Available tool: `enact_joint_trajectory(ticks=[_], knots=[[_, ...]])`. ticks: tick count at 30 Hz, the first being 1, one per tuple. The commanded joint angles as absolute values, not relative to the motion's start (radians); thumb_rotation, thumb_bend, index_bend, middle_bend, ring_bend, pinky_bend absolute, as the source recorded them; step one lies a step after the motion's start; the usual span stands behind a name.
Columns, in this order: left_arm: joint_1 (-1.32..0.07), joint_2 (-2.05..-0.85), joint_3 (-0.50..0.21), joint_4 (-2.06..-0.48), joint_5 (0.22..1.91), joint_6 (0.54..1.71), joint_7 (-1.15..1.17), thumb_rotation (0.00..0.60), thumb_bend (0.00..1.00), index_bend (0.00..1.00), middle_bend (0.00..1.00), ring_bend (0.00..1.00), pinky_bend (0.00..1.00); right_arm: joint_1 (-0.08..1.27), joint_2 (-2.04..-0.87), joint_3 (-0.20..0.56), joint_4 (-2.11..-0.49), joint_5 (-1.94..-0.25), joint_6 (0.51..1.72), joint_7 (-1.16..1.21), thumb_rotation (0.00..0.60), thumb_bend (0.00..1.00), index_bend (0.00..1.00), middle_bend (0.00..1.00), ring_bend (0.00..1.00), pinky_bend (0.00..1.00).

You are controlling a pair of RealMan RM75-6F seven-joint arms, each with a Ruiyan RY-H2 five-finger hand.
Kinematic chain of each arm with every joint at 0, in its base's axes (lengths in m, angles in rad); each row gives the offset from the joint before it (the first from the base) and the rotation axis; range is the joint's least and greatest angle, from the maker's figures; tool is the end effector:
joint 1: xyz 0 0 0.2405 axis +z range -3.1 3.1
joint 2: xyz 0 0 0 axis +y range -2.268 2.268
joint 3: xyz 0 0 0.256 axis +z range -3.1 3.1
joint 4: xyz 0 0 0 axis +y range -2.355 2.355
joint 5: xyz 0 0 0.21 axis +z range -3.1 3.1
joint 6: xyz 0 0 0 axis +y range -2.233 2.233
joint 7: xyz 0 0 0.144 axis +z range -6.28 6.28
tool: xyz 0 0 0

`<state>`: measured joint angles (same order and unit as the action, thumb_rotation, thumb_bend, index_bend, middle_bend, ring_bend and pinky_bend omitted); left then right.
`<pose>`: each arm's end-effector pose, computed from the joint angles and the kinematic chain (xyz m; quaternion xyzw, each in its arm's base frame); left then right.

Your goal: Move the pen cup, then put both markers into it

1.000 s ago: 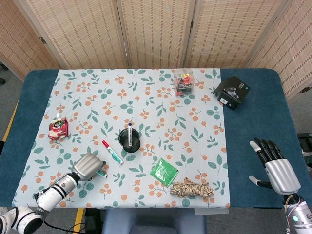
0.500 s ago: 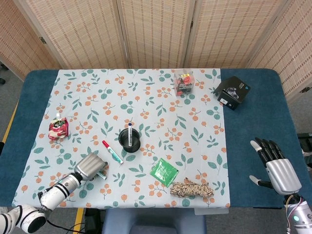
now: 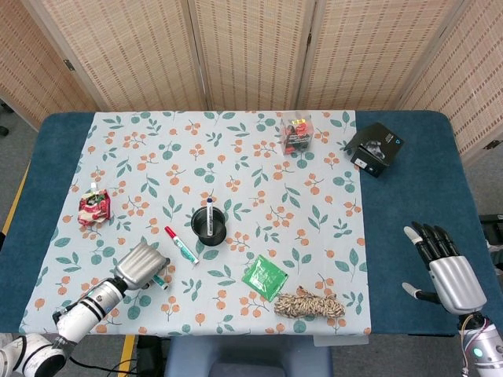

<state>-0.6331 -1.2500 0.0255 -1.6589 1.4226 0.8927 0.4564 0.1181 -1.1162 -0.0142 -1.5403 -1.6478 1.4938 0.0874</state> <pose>-0.2043 0.2780 0.0302 -0.8647 -0.2310 -0.2364 0.3781 -0.3054 -0.1772 0.1504 0.6506 -0.3674 0.4065 0.5258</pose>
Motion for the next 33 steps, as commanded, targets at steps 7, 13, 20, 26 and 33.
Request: enact_joint_trajectory(ticks=[7, 13, 20, 26, 33], knots=[[-0.566, -1.022, -0.031, -1.946, 1.393, 1.026, 0.215, 0.6, 0.35, 0.68, 1.0, 0.96, 0.97, 0.117, -1.115, -0.014, -1.539, -1.651, 1.494, 0.096, 0.6, 0.12, 0.0, 0.0, 0.0, 0.0], [-0.552, -0.936, -0.105, -2.043, 1.334, 1.032, -0.119, 0.6, 0.35, 0.66, 1.0, 0.96, 0.97, 0.12, -1.12, -0.016, -1.541, -1.653, 1.485, 0.088, 0.6, 0.12, 0.0, 0.0, 0.0, 0.0], [-0.602, -0.987, -0.207, -2.046, 1.182, 0.991, -0.268, 0.6, 0.35, 0.66, 1.0, 0.96, 0.98, 0.121, -1.123, -0.014, -1.54, -1.651, 1.482, 0.086, 0.6, 0.12, 0.0, 0.0, 0.0, 0.0], [-0.671, -1.089, -0.289, -2.035, 1.018, 0.976, -0.285, 0.6, 0.36, 0.66, 1.0, 0.96, 0.98, 0.127, -1.119, -0.014, -1.534, -1.65, 1.472, 0.105, 0.6, 0.12, 0.0, 0.0, 0.0, 0.0], [-0.746, -1.202, -0.347, -1.957, 0.905, 0.95, -0.282, 0.6, 0.36, 0.66, 1.0, 0.96, 0.98, 0.131, -1.115, -0.013, -1.528, -1.649, 1.466, 0.124, 0.6, 0.12, 0.0, 0.0, 0.0, 0.0]])
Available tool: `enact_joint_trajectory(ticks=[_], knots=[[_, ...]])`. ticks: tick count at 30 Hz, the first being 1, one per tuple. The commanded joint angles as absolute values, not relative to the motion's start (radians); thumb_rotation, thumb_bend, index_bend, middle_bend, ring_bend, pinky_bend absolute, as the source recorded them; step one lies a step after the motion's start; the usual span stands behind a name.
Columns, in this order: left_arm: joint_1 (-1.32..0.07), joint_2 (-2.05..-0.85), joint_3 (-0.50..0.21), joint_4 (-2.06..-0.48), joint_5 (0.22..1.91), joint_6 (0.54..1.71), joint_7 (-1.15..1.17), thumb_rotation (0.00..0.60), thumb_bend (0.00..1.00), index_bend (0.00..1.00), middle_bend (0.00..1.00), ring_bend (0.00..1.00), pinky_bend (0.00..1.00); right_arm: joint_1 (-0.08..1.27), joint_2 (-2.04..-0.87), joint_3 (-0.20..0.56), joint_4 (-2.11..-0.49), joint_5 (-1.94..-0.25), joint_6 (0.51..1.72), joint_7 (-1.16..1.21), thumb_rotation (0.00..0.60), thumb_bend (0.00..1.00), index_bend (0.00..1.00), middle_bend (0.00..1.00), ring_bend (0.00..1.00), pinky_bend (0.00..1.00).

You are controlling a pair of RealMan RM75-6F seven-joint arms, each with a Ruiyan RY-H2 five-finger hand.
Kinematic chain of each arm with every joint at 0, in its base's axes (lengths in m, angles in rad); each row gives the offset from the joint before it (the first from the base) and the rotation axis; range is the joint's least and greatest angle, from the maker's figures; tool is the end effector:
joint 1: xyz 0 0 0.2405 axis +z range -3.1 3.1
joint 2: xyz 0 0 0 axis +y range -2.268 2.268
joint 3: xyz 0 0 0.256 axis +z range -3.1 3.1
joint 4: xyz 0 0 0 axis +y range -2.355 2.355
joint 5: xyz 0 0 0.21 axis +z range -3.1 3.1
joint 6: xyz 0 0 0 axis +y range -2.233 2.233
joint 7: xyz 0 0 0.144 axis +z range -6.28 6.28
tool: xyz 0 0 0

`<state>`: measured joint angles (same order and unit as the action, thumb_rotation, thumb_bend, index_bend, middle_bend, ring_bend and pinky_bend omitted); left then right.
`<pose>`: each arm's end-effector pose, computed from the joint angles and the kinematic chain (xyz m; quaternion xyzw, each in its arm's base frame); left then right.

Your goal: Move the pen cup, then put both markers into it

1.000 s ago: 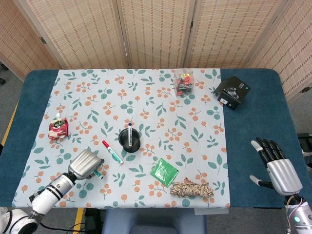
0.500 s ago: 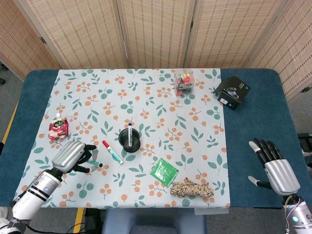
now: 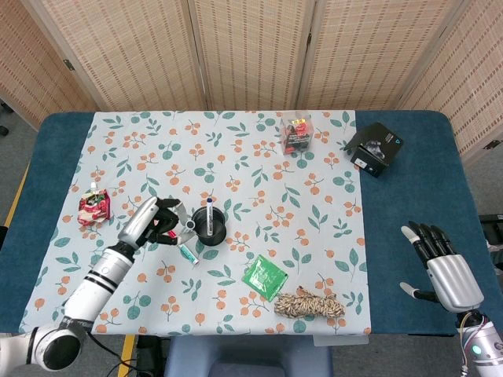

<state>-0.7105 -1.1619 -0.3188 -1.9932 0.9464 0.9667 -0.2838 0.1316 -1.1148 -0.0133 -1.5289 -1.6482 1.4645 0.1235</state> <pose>-0.0943 0.3233 0.0909 -0.5320 -0.6258 -0.5238 0.2257 -0.3074 -0.1816 0.1483 0.6537 -0.3790 0.4059 0.5142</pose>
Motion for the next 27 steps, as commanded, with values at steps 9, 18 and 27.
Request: enact_joint_trajectory(ticks=[9, 18, 27], knots=[[-0.794, -1.298, -0.384, -1.854, 0.856, 0.904, -0.316, 0.6, 0.36, 0.66, 1.0, 0.96, 0.98, 0.126, -1.108, -0.014, -1.524, -1.653, 1.478, 0.143, 0.6, 0.12, 0.0, 0.0, 0.0, 0.0], [-0.805, -1.38, -0.385, -1.713, 0.942, 0.849, -0.396, 0.6, 0.36, 0.66, 1.0, 0.96, 0.98, 0.116, -1.099, -0.02, -1.522, -1.658, 1.493, 0.169, 0.6, 0.12, 0.0, 0.0, 0.0, 0.0], [-0.77, -1.431, -0.372, -1.606, 1.048, 0.827, -0.534, 0.6, 0.36, 0.66, 1.0, 0.96, 0.98, 0.103, -1.103, -0.023, -1.525, -1.651, 1.503, 0.153, 0.6, 0.12, 0.0, 0.0, 0.0, 0.0]])
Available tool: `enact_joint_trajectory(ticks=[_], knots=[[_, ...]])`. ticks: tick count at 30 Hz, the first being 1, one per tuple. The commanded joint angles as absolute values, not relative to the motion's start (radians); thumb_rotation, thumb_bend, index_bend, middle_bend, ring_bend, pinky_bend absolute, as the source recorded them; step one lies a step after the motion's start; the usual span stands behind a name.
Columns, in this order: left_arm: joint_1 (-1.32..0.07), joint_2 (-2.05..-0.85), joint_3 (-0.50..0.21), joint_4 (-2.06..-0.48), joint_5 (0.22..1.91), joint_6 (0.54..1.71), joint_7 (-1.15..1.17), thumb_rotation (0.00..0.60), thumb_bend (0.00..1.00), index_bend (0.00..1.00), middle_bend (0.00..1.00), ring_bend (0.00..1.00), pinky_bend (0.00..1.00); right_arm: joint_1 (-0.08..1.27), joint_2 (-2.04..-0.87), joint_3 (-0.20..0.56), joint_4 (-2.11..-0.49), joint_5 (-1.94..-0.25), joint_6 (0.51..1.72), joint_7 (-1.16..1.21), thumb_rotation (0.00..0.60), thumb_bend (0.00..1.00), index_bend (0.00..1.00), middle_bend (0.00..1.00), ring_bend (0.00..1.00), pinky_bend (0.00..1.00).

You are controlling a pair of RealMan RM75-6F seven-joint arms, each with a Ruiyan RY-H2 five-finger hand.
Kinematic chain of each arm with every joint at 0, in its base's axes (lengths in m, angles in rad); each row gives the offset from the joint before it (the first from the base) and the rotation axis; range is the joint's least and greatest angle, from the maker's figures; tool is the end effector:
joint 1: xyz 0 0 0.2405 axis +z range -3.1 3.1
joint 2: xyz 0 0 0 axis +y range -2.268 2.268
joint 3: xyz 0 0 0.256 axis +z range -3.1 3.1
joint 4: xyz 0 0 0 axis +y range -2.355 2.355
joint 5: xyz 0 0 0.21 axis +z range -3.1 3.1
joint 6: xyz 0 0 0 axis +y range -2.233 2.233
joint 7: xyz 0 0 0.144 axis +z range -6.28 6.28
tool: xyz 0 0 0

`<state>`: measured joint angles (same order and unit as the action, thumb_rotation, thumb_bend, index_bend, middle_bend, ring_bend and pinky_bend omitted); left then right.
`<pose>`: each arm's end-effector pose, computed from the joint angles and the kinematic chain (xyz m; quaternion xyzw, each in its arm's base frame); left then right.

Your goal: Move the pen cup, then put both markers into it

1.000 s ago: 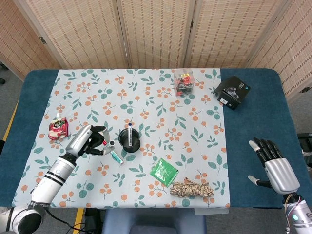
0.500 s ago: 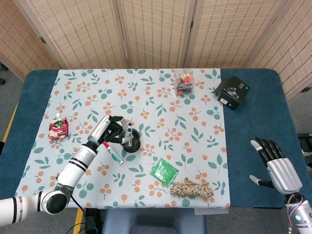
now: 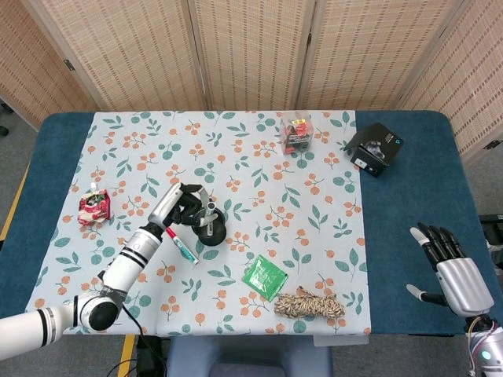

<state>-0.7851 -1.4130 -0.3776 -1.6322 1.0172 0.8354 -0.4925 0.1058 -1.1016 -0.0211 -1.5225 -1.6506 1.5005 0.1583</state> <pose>-0.0927 0.3734 0.0356 -0.4971 -0.6550 -0.5410 0.1767 -0.3122 -0.1724 0.1566 0.6415 -0.3847 0.4126 0.5198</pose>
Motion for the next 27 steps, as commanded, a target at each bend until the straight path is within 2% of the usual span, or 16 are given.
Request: enact_joint_trajectory(ticks=[1, 8, 10, 12, 14, 16, 18, 22, 27], knots=[[-0.767, -1.437, -0.37, -1.598, 1.059, 0.827, -0.548, 0.6, 0.36, 0.66, 1.0, 0.96, 0.98, 0.101, -1.104, -0.023, -1.526, -1.652, 1.506, 0.149, 0.6, 0.12, 0.0, 0.0, 0.0, 0.0], [-0.746, -1.503, -0.356, -1.498, 1.144, 0.825, -0.683, 0.6, 0.36, 0.67, 1.0, 0.96, 0.98, 0.082, -1.108, -0.027, -1.529, -1.659, 1.534, 0.138, 0.6, 0.12, 0.0, 0.0, 0.0, 0.0], [-0.741, -1.518, -0.347, -1.466, 1.17, 0.826, -0.714, 0.6, 0.36, 0.64, 1.0, 0.96, 0.97, 0.079, -1.108, -0.025, -1.528, -1.656, 1.538, 0.14, 0.6, 0.12, 0.0, 0.0, 0.0, 0.0], [-0.737, -1.527, -0.335, -1.436, 1.204, 0.823, -0.753, 0.6, 0.33, 0.51, 1.0, 0.95, 0.97, 0.078, -1.107, -0.025, -1.527, -1.657, 1.539, 0.143, 0.6, 0.12, 0.0, 0.0, 0.0, 0.0], [-0.733, -1.524, -0.323, -1.415, 1.238, 0.818, -0.788, 0.6, 0.24, 0.3, 1.0, 0.93, 0.95, 0.077, -1.109, -0.025, -1.526, -1.66, 1.539, 0.141, 0.6, 0.13, 0.0, 0.0, 0.0, 0.0], [-0.727, -1.517, -0.317, -1.41, 1.262, 0.825, -0.809, 0.6, 0.2, 0.18, 0.99, 0.92, 0.94, 0.078, -1.109, -0.026, -1.527, -1.662, 1.537, 0.14, 0.6, 0.13, 0.0, 0.0, 0.0, 0.0], [-0.717, -1.502, -0.309, -1.415, 1.288, 0.843, -0.817, 0.6, 0.19, 0.12, 0.98, 0.91, 0.93, 0.079, -1.11, -0.027, -1.528, -1.661, 1.532, 0.136, 0.6, 0.13, 0.0, 0.0, 0.0, 0.0], [-0.688, -1.436, -0.281, -1.463, 1.34, 0.882, -0.796, 0.6, 0.18, 0.13, 0.98, 0.91, 0.93, 0.083, -1.112, -0.027, -1.531, -1.661, 1.521, 0.13, 0.6, 0.13, 0.0, 0.0, 0.0, 0.0], [-0.614, -1.307, -0.207, -1.572, 1.451, 0.992, -0.668, 0.6, 0.18, 0.27, 0.98, 0.91, 0.93, 0.084, -1.11, -0.028, -1.531, -1.664, 1.519, 0.128, 0.6, 0.13, 0.0, 0.0, 0.0, 0.0]])
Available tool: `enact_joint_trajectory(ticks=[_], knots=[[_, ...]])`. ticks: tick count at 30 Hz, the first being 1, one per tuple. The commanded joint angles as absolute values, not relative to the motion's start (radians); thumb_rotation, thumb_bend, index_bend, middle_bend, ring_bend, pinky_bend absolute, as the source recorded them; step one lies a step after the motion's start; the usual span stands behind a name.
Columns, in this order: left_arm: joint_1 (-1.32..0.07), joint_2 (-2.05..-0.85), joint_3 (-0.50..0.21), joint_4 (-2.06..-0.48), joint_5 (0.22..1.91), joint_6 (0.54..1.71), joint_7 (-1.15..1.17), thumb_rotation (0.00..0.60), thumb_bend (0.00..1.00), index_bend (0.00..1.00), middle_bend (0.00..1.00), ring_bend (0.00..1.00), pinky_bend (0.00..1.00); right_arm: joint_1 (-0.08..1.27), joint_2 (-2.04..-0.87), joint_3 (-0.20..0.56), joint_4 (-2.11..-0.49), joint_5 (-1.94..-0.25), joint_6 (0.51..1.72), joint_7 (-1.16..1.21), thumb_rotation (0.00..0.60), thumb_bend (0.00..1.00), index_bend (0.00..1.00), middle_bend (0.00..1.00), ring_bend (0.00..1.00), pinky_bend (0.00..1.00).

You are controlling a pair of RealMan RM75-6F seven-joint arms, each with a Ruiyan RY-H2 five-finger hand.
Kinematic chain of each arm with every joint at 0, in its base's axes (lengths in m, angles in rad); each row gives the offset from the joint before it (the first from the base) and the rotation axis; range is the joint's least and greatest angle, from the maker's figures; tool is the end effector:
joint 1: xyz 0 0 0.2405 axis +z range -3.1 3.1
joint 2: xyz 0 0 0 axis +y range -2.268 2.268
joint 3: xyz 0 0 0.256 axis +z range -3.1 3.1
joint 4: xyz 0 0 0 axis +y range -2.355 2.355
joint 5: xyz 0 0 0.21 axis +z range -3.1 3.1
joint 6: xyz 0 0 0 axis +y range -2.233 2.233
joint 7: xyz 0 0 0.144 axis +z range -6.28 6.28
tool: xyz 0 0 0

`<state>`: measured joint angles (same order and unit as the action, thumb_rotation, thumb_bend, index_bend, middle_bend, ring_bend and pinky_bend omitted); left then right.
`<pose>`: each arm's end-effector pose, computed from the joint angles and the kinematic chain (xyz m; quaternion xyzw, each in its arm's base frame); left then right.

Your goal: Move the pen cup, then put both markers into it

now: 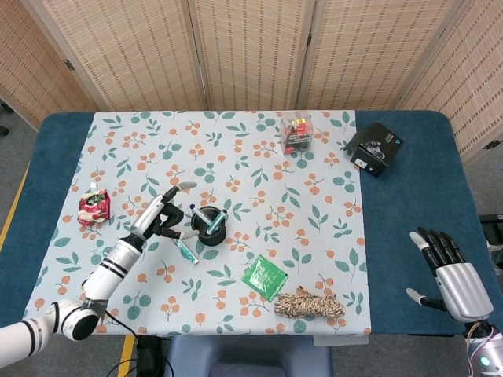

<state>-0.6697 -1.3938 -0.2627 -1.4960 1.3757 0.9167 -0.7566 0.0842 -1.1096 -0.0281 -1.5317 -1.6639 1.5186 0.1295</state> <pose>-0.1523 0.3565 0.0415 -0.5284 -0.6219 -0.5495 0.1793 -0.3109 -0.1637 0.1536 0.6419 -0.3817 0.4104 0.5234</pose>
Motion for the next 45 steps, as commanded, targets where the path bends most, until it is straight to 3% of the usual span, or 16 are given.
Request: enact_joint_trajectory(ticks=[1, 7, 12, 25, 45], knots=[[-0.591, -1.268, -0.181, -1.605, 1.476, 1.015, -0.637, 0.6, 0.18, 0.3, 0.98, 0.92, 0.93, 0.085, -1.11, -0.028, -1.532, -1.665, 1.518, 0.127, 0.6, 0.13, 0.0, 0.0, 0.0, 0.0], [-0.526, -1.086, -0.075, -1.728, 1.536, 1.027, -0.475, 0.6, 0.21, 0.36, 0.98, 0.92, 0.93, 0.089, -1.12, -0.029, -1.534, -1.669, 1.508, 0.098, 0.6, 0.13, 0.0, 0.0, 0.0, 0.0], [-0.572, -0.981, -0.017, -1.808, 1.524, 0.875, -0.221, 0.6, 0.25, 0.43, 0.99, 0.92, 0.93, 0.102, -1.129, -0.031, -1.538, -1.671, 1.481, 0.07, 0.6, 0.13, 0.0, 0.0, 0.0, 0.0], [-0.711, -1.104, -0.07, -1.809, 1.322, 0.702, 0.029, 0.6, 0.36, 0.5, 0.99, 0.93, 0.94, 0.109, -1.122, -0.027, -1.53, -1.667, 1.474, 0.088, 0.6, 0.13, 0.0, 0.0, 0.0, 0.0], [-0.889, -1.235, -0.061, -1.74, 1.027, 0.625, 0.288, 0.6, 0.37, 0.48, 1.0, 0.93, 0.94, 0.112, -1.111, -0.037, -1.534, -1.678, 1.472, 0.096, 0.6, 0.13, 0.0, 0.0, 0.0, 0.0]])
